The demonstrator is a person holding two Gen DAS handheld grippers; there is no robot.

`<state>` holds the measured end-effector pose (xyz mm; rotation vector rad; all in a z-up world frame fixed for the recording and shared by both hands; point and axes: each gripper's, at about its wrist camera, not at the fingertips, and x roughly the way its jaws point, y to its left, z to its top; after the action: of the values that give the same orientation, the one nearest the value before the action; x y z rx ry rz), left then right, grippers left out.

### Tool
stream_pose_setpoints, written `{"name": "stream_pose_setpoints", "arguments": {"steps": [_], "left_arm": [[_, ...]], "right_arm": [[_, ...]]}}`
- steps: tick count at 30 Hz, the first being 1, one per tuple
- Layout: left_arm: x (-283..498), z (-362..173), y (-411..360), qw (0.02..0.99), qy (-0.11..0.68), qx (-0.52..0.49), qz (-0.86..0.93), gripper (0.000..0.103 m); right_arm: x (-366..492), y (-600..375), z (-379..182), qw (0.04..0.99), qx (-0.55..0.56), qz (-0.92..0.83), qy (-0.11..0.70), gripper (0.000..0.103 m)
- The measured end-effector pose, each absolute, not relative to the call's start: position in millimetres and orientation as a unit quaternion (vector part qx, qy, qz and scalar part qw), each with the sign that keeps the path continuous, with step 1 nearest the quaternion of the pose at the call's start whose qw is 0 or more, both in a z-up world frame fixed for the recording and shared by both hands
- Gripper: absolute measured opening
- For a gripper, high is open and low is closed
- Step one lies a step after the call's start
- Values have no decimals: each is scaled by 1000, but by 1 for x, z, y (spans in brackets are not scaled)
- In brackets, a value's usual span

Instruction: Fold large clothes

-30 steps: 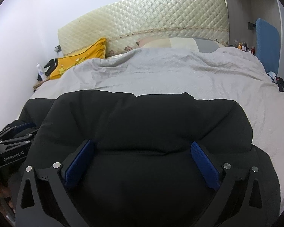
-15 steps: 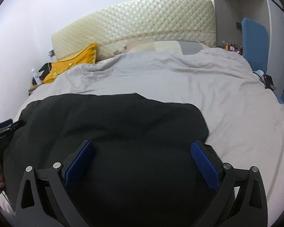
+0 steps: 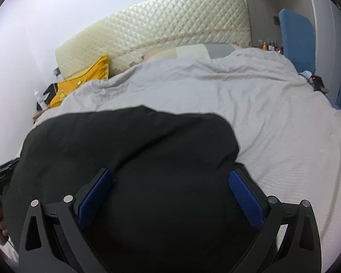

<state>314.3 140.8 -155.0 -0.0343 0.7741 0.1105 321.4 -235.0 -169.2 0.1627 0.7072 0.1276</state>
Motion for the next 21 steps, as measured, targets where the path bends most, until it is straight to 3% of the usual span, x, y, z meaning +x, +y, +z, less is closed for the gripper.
{"name": "stream_pose_setpoints", "arguments": {"steps": [10,14,21], "left_arm": [[269,-82,128,927,368,-74,-20,90],[237,-42,120,937,340,-73,-34,103],[175,28,107,955,291,-45,-41,103]], "right_arm": [[259,-244,-75,957,87,76,268,103],[224,-247,-30,965,87,82,233,103],[148,-249,54,980,85,89,155,103]]}}
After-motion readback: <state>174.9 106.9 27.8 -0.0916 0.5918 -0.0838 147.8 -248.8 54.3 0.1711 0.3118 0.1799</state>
